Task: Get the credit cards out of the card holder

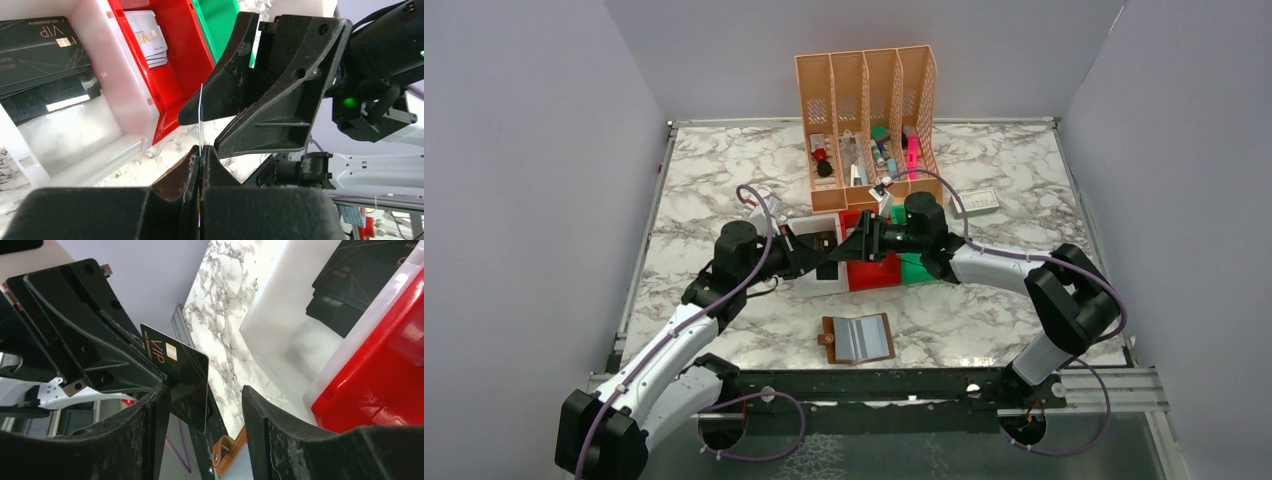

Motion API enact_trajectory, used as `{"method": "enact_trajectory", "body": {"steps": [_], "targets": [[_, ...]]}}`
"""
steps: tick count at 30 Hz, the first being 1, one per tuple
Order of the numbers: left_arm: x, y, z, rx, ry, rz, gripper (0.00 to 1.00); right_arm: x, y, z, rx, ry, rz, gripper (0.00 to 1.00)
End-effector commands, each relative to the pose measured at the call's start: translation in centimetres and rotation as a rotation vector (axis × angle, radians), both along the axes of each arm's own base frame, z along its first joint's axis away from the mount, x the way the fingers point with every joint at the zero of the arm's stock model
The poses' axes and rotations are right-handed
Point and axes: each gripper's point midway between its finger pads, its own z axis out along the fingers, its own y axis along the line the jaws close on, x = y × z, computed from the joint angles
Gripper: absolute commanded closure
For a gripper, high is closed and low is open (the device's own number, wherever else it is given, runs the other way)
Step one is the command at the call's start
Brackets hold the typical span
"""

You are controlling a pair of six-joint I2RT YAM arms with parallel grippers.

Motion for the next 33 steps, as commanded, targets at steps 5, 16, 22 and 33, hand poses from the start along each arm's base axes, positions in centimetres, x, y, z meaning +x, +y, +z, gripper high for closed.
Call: {"method": "enact_trajectory", "body": {"steps": [5, 16, 22, 33], "targets": [[0.2, -0.3, 1.7, -0.135, -0.027, -0.058, 1.0, -1.1, 0.4, 1.1, 0.09, 0.012, 0.106, 0.47], [-0.7, 0.0, 1.7, -0.192, -0.017, -0.091, 1.0, -1.1, 0.2, 1.9, 0.119, 0.007, 0.109, 0.68], [-0.7, 0.2, 1.8, -0.197, -0.013, -0.094, 1.0, -1.6, -0.1, 2.4, 0.141, 0.001, 0.133, 0.82], [-0.3, 0.8, 1.4, -0.171, 0.005, -0.056, 0.77, -2.1, -0.7, 3.5, 0.156, -0.032, 0.135, 0.99]]}}
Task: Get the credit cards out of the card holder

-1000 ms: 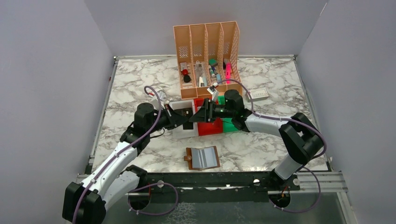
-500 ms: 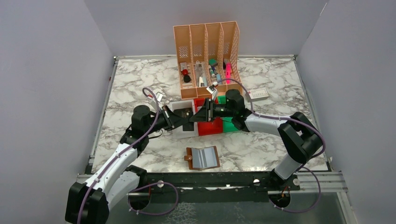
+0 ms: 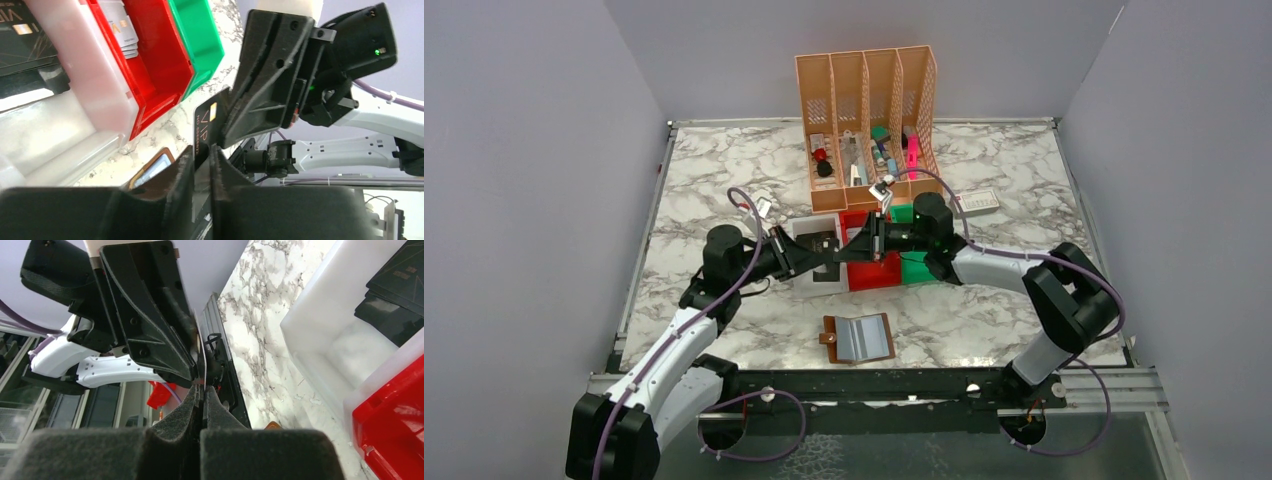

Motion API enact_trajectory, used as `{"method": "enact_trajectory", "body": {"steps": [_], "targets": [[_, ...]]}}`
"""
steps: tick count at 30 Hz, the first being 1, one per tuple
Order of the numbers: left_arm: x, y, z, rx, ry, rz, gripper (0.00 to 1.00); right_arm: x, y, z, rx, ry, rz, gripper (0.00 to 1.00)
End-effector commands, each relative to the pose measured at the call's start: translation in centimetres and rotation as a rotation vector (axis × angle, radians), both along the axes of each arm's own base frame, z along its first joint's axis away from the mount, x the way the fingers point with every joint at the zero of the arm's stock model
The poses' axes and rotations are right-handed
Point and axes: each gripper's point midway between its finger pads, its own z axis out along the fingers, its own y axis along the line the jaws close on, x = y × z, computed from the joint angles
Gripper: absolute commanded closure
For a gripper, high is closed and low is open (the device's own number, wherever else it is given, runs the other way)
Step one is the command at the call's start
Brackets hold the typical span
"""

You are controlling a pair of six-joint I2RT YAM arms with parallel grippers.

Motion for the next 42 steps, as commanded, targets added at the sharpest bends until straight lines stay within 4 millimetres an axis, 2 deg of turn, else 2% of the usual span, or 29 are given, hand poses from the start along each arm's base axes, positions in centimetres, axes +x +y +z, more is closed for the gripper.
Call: {"method": "enact_trajectory", "body": {"steps": [1, 4, 6, 7, 9, 11, 16, 21, 26, 30, 32, 36, 42], "targets": [[0.3, 0.5, 0.6, 0.028, -0.027, 0.022, 0.68, -0.5, -0.5, 1.3, 0.021, -0.056, 0.005, 0.99], [0.7, 1.5, 0.3, 0.117, -0.025, 0.064, 0.4, -0.1, -0.8, 0.9, -0.021, -0.07, -0.03, 0.99], [1.3, 2.6, 0.8, 0.202, -0.051, 0.11, 0.22, 0.3, -1.1, 0.5, -0.06, -0.083, -0.058, 0.99], [1.4, 3.3, 0.3, 0.247, -0.033, 0.141, 0.17, 0.6, -1.2, 0.3, -0.083, -0.088, -0.075, 0.99], [2.0, 5.1, 0.8, 0.346, -0.044, 0.212, 0.07, 1.3, -1.5, -0.4, -0.137, -0.101, -0.113, 0.99], [2.5, 7.2, 0.9, 0.45, -0.033, 0.302, 0.02, 2.0, -2.0, -1.4, -0.214, -0.099, -0.151, 0.99], [2.9, 13.5, 0.0, 0.714, 0.045, 0.55, 0.01, 4.3, -3.3, -2.5, -0.38, -0.174, -0.24, 0.99], [2.7, 17.5, -1.3, 0.897, 0.096, 0.684, 0.01, 6.3, -3.5, -2.4, -0.571, -0.324, -0.328, 0.99], [2.5, 19.5, -2.7, 0.964, 0.097, 0.769, 0.01, 6.9, -1.7, -1.9, -0.724, -0.512, -0.373, 0.99], [2.6, 19.2, -2.0, 0.917, 0.072, 0.783, 0.01, 7.4, 0.0, -1.9, -0.857, -0.711, -0.402, 0.99], [2.5, 19.4, -1.7, 0.916, 0.058, 0.793, 0.01, 7.4, 0.9, -2.4, -0.921, -0.804, -0.388, 0.99], [2.4, 19.9, -1.4, 0.925, 0.046, 0.818, 0.01, 8.7, 1.2, -3.0, -1.075, -0.979, -0.421, 0.99], [2.3, 20.1, -1.3, 0.925, 0.042, 0.827, 0.01, 9.9, 2.1, -4.8, -1.181, -1.074, -0.39, 0.99]]}}
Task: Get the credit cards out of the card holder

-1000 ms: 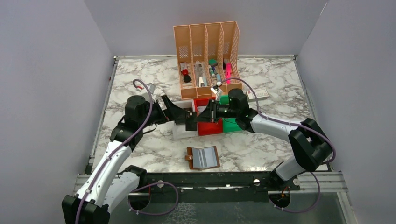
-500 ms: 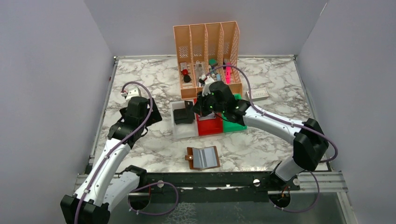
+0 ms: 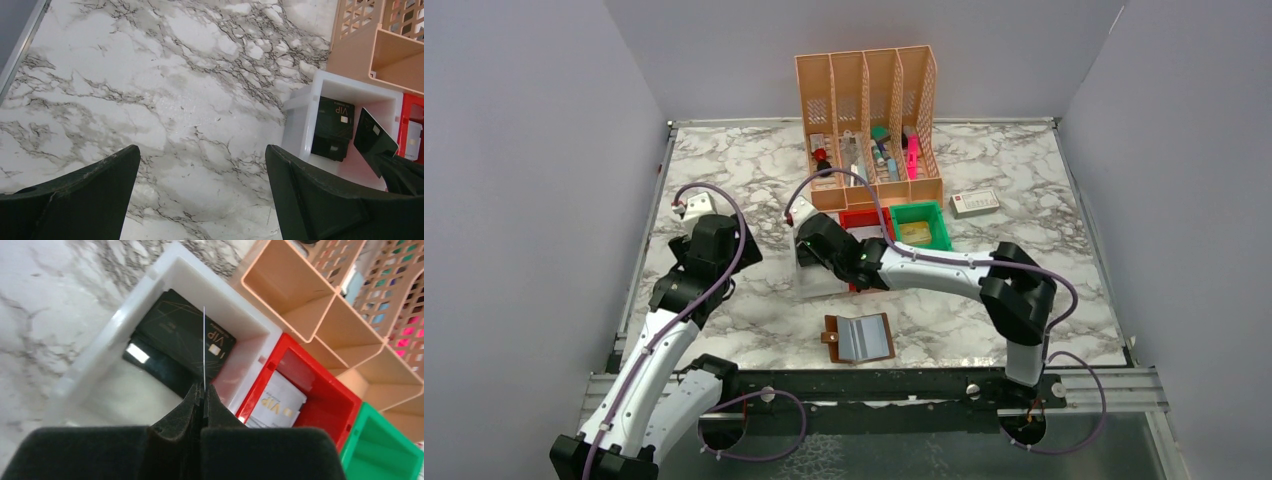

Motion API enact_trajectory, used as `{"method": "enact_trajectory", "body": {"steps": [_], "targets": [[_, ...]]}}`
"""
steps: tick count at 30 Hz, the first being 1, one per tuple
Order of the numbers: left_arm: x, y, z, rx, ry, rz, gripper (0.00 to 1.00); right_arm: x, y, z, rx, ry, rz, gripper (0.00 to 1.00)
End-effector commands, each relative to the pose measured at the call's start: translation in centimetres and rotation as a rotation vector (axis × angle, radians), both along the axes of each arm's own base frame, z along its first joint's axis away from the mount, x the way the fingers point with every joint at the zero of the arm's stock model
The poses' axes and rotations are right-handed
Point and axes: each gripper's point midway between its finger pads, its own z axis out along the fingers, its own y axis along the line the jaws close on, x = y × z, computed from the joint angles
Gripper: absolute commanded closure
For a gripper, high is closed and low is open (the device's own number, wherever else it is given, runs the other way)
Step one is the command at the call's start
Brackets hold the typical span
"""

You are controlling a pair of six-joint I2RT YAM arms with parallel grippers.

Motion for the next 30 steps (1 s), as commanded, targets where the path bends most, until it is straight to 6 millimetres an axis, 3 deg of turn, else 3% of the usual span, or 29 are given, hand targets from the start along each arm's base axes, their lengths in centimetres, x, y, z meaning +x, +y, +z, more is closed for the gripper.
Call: {"method": "enact_trajectory", "body": {"steps": [1, 7, 15, 24, 30], "targets": [[0.2, 1.0, 0.5, 0.03, -0.029, 0.036, 0.01, 2.5, -0.8, 1.1, -0.143, -0.147, -0.045, 0.99], [0.1, 1.4, 0.8, 0.032, -0.044, 0.06, 0.01, 3.5, 0.5, 0.5, -0.191, -0.191, 0.012, 0.99], [-0.5, 2.8, 2.0, 0.027, -0.097, 0.125, 0.01, 3.1, 1.5, -2.6, -0.252, -0.161, 0.103, 0.98], [-0.9, 3.4, 2.7, 0.015, -0.134, 0.158, 0.01, 1.4, 2.2, -5.0, -0.249, -0.088, 0.223, 0.79], [-0.7, 3.1, 2.1, 0.02, -0.106, 0.143, 0.01, 1.0, 2.4, -5.9, -0.254, -0.064, 0.246, 0.77]]}}
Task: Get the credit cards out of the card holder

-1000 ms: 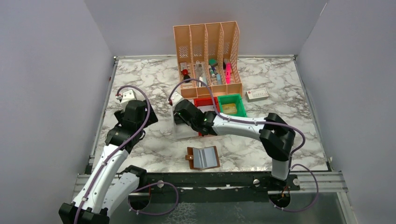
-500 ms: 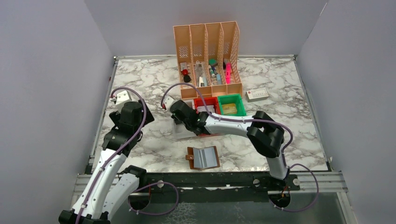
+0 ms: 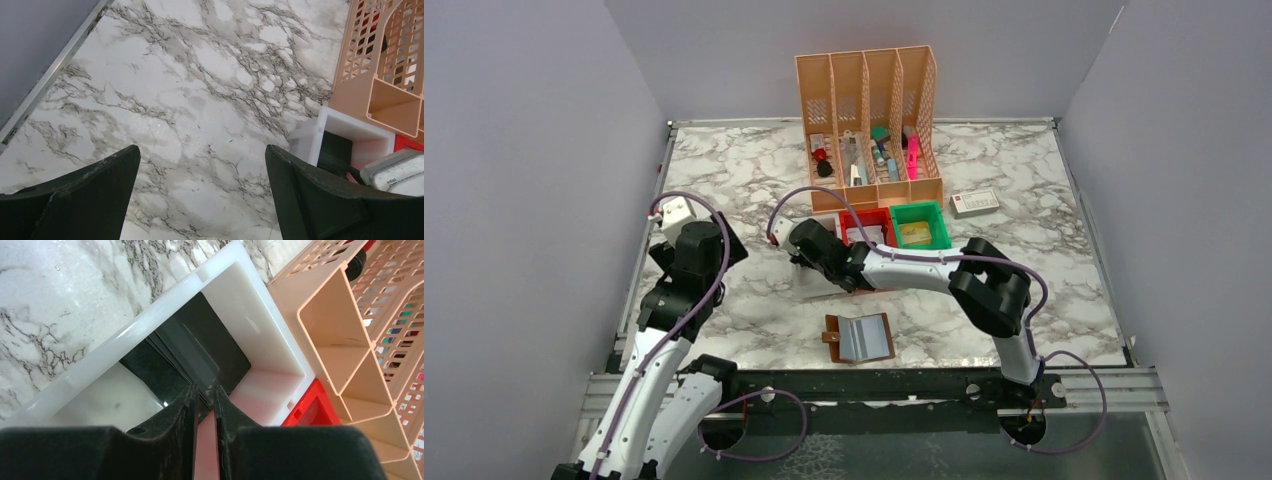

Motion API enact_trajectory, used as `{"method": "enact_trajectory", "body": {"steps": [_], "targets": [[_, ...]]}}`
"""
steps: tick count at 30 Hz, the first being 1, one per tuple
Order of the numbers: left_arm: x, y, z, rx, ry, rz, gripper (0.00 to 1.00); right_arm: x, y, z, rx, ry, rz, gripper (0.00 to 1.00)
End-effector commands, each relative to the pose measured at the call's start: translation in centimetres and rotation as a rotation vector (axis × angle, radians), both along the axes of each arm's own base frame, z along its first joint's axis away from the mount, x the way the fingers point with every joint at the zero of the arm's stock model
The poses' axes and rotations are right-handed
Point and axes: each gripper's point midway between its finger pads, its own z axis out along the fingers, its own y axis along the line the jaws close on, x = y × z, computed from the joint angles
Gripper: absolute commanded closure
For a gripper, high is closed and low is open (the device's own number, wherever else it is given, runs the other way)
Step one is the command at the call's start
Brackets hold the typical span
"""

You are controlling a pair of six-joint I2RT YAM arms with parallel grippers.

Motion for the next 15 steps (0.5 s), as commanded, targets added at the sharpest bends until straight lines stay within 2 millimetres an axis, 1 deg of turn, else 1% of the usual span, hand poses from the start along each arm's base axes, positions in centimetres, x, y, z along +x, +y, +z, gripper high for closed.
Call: {"method": "enact_trajectory", "body": {"steps": [1, 4, 6, 8, 11, 13, 15], "targets": [[0.1, 0.4, -0.5, 0.013, 0.015, 0.019, 0.01, -0.6, 0.6, -1.4, -0.001, 0.031, 0.04, 0.77], [0.2, 0.3, -0.6, 0.012, 0.021, 0.016, 0.01, -0.8, 0.6, -1.0, 0.016, 0.049, 0.021, 0.77], [0.2, 0.3, -0.6, 0.013, 0.022, 0.014, 0.01, -1.0, 0.5, 0.3, 0.063, 0.063, -0.005, 0.77], [0.2, 0.3, -0.8, 0.014, 0.028, 0.013, 0.01, -1.8, 0.5, 2.3, 0.144, 0.097, -0.027, 0.77], [0.3, 0.1, -1.1, 0.012, 0.04, 0.002, 0.01, -3.7, 0.0, 5.8, 0.284, 0.162, -0.039, 0.75], [0.5, -0.2, -1.3, 0.011, 0.051, -0.013, 0.01, -4.7, -1.1, 7.7, 0.381, 0.19, -0.075, 0.73], [0.7, -0.5, -1.5, 0.009, 0.063, -0.031, 0.01, -6.2, -2.5, 8.5, 0.467, 0.243, -0.125, 0.67]]}}
